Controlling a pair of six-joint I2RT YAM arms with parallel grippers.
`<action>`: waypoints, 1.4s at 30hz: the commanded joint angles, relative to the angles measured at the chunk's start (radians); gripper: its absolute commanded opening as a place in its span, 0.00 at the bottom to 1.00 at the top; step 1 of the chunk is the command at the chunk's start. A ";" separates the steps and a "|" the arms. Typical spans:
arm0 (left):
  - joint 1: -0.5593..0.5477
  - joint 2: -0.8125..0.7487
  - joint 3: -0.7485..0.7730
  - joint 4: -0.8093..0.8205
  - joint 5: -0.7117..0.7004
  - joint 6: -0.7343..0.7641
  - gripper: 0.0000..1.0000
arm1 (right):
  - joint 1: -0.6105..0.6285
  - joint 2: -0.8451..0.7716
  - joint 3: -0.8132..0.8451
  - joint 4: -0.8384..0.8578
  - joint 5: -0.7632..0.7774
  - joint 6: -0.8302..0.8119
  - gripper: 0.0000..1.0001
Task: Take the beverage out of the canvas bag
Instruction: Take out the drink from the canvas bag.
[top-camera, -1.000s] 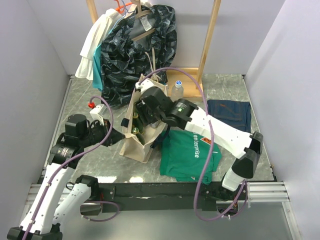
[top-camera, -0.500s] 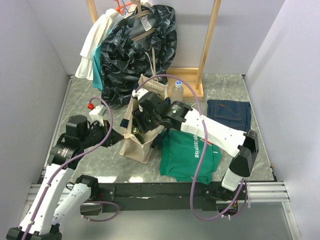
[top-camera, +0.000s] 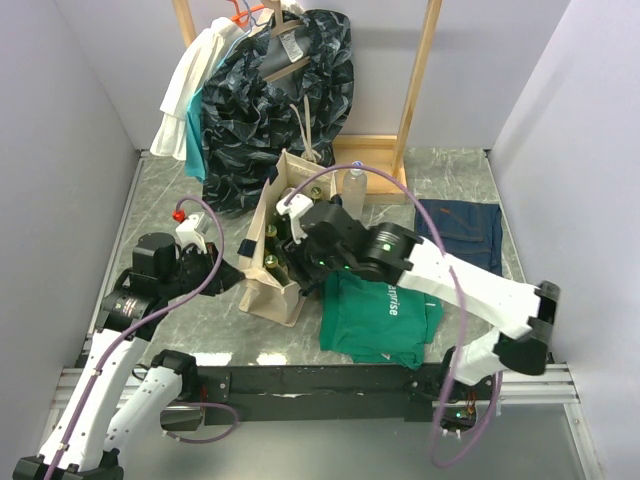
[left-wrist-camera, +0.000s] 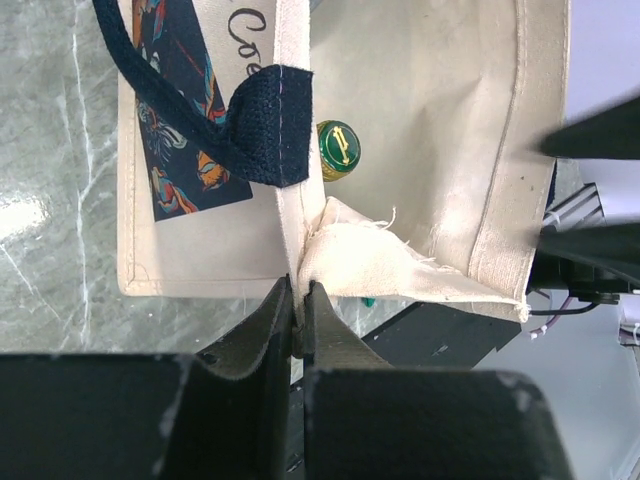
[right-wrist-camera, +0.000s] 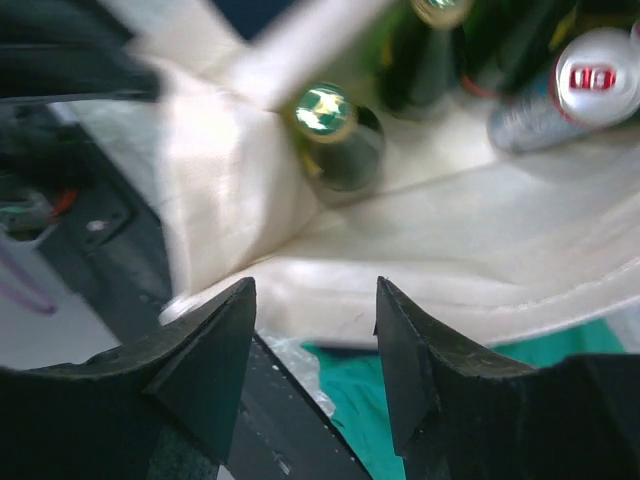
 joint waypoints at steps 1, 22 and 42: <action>-0.010 0.011 -0.022 -0.116 -0.002 0.001 0.01 | 0.029 -0.095 -0.015 0.043 -0.057 -0.058 0.60; -0.010 -0.073 -0.041 -0.111 -0.050 -0.035 0.01 | -0.040 0.072 0.082 0.129 0.008 -0.033 0.62; -0.010 -0.062 -0.036 -0.119 -0.038 -0.021 0.01 | -0.059 0.215 0.189 0.148 -0.101 -0.035 0.65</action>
